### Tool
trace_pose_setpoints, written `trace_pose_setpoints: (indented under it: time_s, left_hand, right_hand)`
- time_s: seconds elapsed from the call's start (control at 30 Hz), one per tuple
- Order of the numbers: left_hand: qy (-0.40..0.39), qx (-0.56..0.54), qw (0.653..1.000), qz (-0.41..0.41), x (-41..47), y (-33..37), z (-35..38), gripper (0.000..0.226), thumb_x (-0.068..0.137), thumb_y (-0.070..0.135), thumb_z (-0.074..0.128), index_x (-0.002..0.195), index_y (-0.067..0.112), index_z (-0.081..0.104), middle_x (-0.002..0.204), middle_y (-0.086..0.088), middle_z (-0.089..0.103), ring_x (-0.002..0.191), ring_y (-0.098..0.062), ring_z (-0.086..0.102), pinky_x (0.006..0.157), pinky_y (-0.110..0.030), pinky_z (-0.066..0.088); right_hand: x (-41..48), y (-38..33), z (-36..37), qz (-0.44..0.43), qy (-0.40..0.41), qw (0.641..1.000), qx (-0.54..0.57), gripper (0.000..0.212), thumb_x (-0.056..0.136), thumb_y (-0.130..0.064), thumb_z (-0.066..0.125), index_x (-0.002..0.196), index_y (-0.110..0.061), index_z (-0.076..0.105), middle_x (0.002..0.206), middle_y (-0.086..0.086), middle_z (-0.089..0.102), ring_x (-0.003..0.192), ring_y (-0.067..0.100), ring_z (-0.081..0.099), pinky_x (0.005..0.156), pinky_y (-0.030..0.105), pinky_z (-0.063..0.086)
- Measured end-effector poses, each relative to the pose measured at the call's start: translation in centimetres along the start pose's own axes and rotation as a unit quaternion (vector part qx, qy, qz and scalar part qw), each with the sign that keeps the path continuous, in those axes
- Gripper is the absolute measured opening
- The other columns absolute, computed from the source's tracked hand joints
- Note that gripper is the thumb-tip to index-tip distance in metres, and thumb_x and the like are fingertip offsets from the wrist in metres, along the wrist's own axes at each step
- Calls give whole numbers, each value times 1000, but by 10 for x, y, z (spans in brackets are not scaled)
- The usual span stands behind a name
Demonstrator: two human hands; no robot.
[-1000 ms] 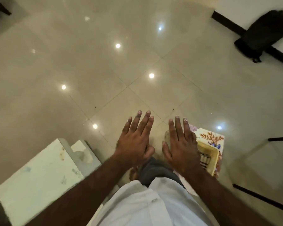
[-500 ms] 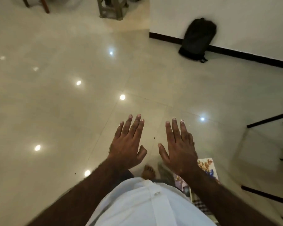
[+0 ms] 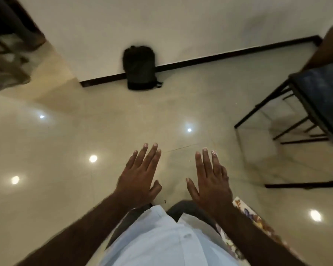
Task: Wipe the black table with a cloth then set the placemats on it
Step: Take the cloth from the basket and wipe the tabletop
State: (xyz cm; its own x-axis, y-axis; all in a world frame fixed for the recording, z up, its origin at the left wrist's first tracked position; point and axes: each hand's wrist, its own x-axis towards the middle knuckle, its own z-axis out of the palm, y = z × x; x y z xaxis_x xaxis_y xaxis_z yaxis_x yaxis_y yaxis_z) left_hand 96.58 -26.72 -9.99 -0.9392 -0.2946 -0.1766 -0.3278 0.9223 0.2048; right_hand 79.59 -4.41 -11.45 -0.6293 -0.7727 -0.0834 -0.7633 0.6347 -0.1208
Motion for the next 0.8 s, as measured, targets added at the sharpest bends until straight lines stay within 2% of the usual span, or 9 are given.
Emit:
trace_pose_setpoints:
  time_s: [0.13,0.2,0.3,0.43,0.53,0.6,0.7,0.8]
  left_hand:
    - [-24,21,993,111,83,-18,-30,98,93,55,45,176,12,16,185,-10,4,171,-35,3,134,-61,22]
    - [-31,30,987,155,130,-8,-36,98,93,55,46,176,11,15,185,-10,2,171,-34,-1,134,-61,21]
    - [-46,42,971,232,197,20,-33,101,94,55,46,177,12,9,185,-10,-4,171,-32,-7,135,-60,18]
    - [-89,72,938,328,286,79,-32,100,95,59,38,177,13,4,185,-9,-9,171,-32,-10,137,-58,13]
    - [-109,77,917,376,336,127,-36,100,97,62,34,177,15,-2,185,-5,-15,170,-29,-17,137,-56,9]
    - [-123,86,896,418,374,166,-37,100,97,64,33,177,17,-4,184,-3,-17,170,-27,-19,138,-54,6]
    - [-140,100,875,452,412,207,-37,100,96,62,36,177,17,-1,185,-4,-12,170,-28,-15,138,-54,8]
    - [-166,107,839,507,445,262,-28,101,95,59,43,177,15,5,186,-5,-5,171,-28,-8,137,-55,12]
  right_hand:
    - [21,13,-8,114,-3,993,20,92,106,-66,40,178,-21,4,186,8,-8,172,36,1,130,61,25]
    - [33,25,-10,169,5,985,35,92,106,-68,37,178,-23,1,186,6,-11,172,35,-3,131,62,22]
    - [51,47,-7,232,19,972,38,93,107,-66,41,178,-21,2,186,7,-9,172,34,-2,131,61,24]
    - [72,103,-1,300,25,952,48,94,107,-65,47,178,-19,6,186,9,-7,172,34,-2,132,59,19]
    - [81,144,-6,355,34,932,59,93,106,-65,47,178,-18,10,186,10,-4,172,35,0,130,63,27]
    - [84,178,-13,392,43,916,70,92,106,-66,44,178,-18,11,186,10,-4,172,35,0,130,62,28]
    - [87,213,-25,400,53,913,64,90,107,-65,44,178,-18,14,186,11,0,172,36,4,128,62,31]
    - [80,245,-34,470,73,878,58,89,107,-62,47,178,-17,16,186,12,4,171,36,6,127,60,32]
